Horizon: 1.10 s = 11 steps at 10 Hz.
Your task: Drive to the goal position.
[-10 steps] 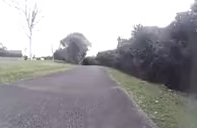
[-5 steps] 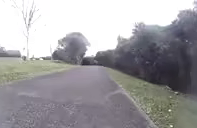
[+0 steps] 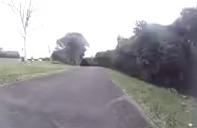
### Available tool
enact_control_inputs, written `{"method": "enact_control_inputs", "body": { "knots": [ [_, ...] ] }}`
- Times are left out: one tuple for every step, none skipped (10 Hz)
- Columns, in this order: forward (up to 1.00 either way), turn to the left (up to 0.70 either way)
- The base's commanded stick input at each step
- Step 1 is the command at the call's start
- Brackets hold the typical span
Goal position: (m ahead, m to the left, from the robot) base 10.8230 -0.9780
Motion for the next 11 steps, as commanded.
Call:
{"method": "enact_control_inputs", "body": {
  "knots": [
    [0.70,0.00],
    [0.70,0.00],
    [0.70,0.00],
    [0.70,0.00],
    [0.70,0.00],
    [0.70,0.00],
    [0.70,0.00],
    [0.70,0.00],
    [0.70,0.00],
    [0.70,0.00],
    [0.70,0.00]
  ]
}}
